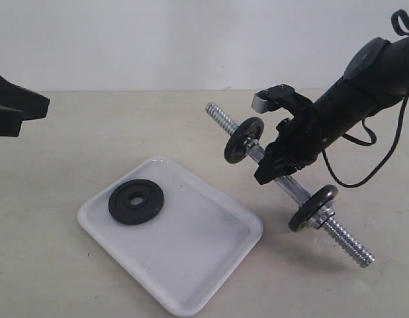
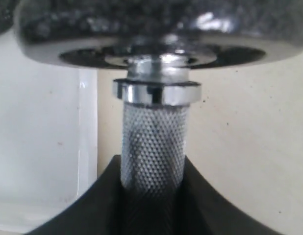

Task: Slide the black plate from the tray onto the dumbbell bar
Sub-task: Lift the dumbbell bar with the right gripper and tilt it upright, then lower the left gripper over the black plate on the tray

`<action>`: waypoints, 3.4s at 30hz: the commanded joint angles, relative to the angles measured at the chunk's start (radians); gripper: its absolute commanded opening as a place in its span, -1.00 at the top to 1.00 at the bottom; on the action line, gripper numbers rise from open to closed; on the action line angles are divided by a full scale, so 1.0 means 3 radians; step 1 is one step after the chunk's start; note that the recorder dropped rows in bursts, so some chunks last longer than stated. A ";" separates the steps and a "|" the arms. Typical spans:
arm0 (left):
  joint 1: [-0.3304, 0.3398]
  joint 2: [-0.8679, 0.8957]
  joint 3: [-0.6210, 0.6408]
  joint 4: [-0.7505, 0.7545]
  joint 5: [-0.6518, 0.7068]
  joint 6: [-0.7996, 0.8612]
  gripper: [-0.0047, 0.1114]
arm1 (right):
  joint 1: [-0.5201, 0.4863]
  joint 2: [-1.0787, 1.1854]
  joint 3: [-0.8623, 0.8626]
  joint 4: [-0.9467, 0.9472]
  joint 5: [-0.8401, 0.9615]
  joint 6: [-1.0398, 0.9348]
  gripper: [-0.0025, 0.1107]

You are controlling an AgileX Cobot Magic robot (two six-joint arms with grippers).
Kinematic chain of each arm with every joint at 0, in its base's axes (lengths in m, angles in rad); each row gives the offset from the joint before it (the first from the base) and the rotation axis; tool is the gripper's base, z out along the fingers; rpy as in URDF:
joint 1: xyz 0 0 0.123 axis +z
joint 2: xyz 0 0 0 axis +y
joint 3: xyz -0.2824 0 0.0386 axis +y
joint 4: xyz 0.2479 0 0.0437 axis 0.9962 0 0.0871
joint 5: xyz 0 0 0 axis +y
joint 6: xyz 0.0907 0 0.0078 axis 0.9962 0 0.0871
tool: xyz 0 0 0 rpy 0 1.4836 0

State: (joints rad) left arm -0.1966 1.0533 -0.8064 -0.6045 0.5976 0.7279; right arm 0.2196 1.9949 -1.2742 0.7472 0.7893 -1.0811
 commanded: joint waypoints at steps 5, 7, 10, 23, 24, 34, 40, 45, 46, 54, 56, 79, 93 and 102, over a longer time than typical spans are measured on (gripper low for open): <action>-0.0018 0.0002 -0.0020 0.0008 -0.0023 0.0022 0.84 | -0.0005 -0.0211 -0.0076 0.0587 -0.0021 -0.0442 0.96; -0.0018 0.0002 -0.0020 0.0008 -0.0023 0.0022 0.84 | -0.0005 -0.0231 0.0009 0.0749 -0.0067 -0.0625 0.96; -0.0018 0.0002 -0.0020 0.0008 -0.0030 0.0022 0.84 | -0.0051 -0.0286 0.0247 0.1157 -0.0173 -0.1022 0.96; -0.0018 0.0253 -0.0020 0.0008 -0.0219 0.0117 0.84 | -0.0501 -0.0734 0.0796 0.2475 0.0316 -0.2432 0.96; -0.0018 0.0316 -0.0020 -0.0006 -0.0211 0.0124 0.84 | -0.0501 -0.0754 0.0796 0.2503 0.0342 -0.2450 0.96; -0.0018 0.0567 -0.0020 -0.0208 -0.0197 0.0338 0.84 | -0.0501 -0.0948 0.1208 0.2856 0.0342 -0.2905 0.96; -0.0018 0.0646 -0.0020 -0.0224 -0.0248 0.0346 0.84 | -0.0501 -0.1032 0.1472 0.2942 0.0350 -0.3049 0.96; -0.0033 0.0898 -0.0020 -0.0238 -0.0248 0.0401 0.84 | -0.0501 -0.1181 0.1583 0.3084 0.0387 -0.3185 0.96; -0.0048 0.0956 -0.0020 -0.0238 -0.0248 0.0440 0.84 | -0.0501 -0.1215 0.1583 0.3077 0.0387 -0.3185 0.96; -0.0209 0.1343 -0.0020 -0.0264 -0.0305 0.0728 0.84 | -0.0501 -0.1317 0.1583 0.3084 0.0398 -0.3161 0.96; -0.0239 0.1413 -0.0020 -0.0264 -0.0365 0.0744 0.84 | -0.0501 -0.1329 0.1583 0.3084 0.0422 -0.3143 0.96; -0.0277 0.2049 -0.0533 -0.0080 -0.0221 0.0843 0.84 | -0.0501 -0.1360 0.1583 0.3044 0.0498 -0.3246 0.96; -0.0277 0.2258 -0.0533 -0.0041 -0.0187 0.0872 0.84 | -0.0501 -0.1360 0.1576 0.2671 0.0425 -0.3406 0.96; -0.0277 0.2264 -0.0533 -0.0041 -0.0207 0.0871 0.84 | -0.0501 -0.1360 0.1576 0.2597 0.0293 -0.3387 0.96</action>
State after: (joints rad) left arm -0.2699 1.7288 -0.9606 -0.6210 0.5370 0.9841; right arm 0.0709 1.6404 -0.7674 1.4174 0.7728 -2.0853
